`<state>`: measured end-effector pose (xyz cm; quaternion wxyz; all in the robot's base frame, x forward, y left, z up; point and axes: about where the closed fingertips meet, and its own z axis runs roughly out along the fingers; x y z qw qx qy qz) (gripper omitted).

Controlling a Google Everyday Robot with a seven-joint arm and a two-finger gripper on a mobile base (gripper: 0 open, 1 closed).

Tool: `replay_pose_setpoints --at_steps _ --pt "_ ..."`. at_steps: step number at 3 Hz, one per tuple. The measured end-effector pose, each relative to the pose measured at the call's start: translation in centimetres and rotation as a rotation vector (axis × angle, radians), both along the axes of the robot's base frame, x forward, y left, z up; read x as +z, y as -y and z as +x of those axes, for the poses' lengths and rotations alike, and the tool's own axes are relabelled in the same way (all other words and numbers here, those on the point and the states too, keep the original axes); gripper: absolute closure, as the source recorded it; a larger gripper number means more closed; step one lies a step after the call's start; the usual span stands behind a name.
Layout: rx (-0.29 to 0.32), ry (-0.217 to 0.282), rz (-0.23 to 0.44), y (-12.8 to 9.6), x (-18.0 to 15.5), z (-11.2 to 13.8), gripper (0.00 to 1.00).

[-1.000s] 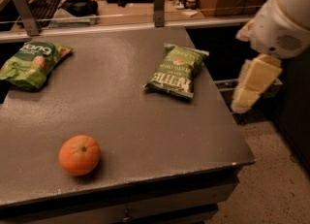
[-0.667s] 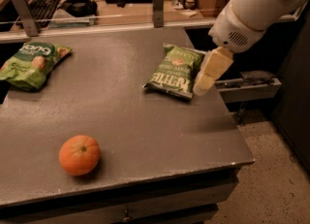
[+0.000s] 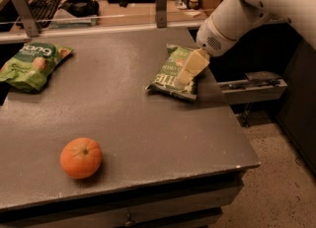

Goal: Move green jalapeno chip bag near green rice chip bag

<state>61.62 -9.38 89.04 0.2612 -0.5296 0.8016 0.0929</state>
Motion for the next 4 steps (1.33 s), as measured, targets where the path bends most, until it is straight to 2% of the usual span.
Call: replay_pose_setpoints --at_steps 1,2,3,4 --pt "-0.018 -0.022 0.045 -0.6 -1.8 2.3 0.00" --pt "-0.029 -0.046 0.087 -0.9 -2.9 3.8 0.18" --pt "-0.019 -0.044 0.129 -1.3 -2.3 3.9 0.41" --pt "-0.005 -0.002 0.172 -1.6 0.3 4.1 0.65"
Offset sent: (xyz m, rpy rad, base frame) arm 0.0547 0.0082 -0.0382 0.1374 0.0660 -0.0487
